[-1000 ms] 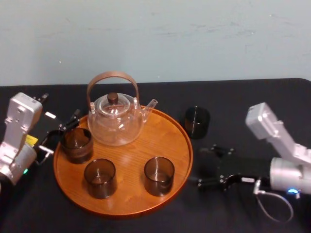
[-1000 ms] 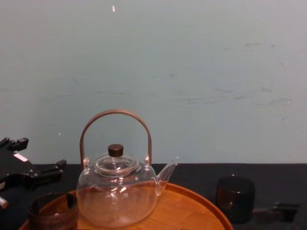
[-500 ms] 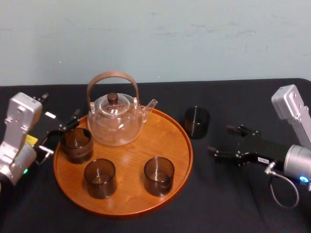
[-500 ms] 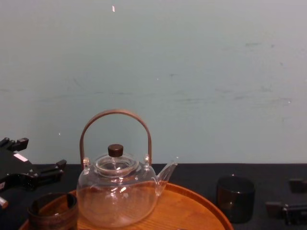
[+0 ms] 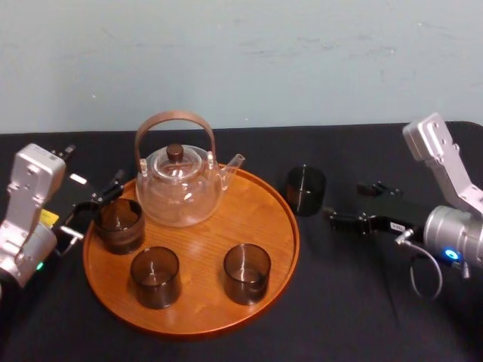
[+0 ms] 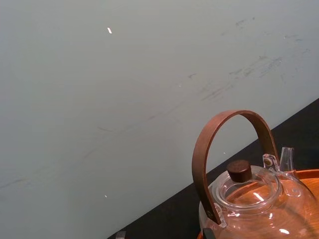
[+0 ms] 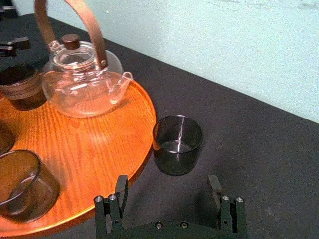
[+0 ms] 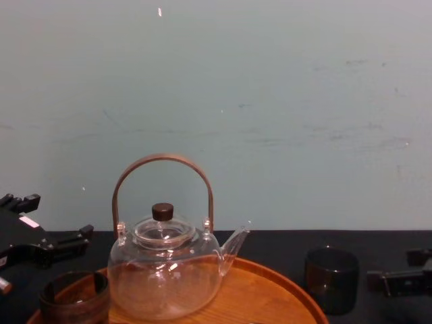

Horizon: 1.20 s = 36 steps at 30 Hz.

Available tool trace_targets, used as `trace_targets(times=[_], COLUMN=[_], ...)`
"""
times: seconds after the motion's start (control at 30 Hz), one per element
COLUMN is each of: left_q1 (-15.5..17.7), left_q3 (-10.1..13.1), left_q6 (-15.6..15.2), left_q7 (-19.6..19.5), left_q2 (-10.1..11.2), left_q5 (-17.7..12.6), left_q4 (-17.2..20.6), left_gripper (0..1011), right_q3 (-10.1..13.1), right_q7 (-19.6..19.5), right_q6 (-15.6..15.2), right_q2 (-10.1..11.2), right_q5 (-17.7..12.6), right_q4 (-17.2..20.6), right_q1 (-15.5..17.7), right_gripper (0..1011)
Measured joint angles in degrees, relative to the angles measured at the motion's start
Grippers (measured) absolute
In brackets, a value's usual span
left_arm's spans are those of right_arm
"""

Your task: Pick up the glass from the table and place it on the tray.

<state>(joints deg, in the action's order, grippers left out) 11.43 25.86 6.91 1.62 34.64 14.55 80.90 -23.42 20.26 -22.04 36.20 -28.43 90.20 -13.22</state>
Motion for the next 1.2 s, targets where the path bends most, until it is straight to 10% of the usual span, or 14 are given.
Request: trace_targets(times=[1.2], left_q1=[0.0], left_q3=[0.0], left_q6=[0.0], left_q7=[0.0], left_q2=[0.0], left_q5=[0.0], left_q4=[0.0], left_gripper=[1001], right_q3=[-2.9], right_q7=[2.9], right_q6=[-3.0], right_q2=[-10.3], right_q5=[7.6], right_q4=[-16.6], right_q1=[-12.8], right_gripper=[1002])
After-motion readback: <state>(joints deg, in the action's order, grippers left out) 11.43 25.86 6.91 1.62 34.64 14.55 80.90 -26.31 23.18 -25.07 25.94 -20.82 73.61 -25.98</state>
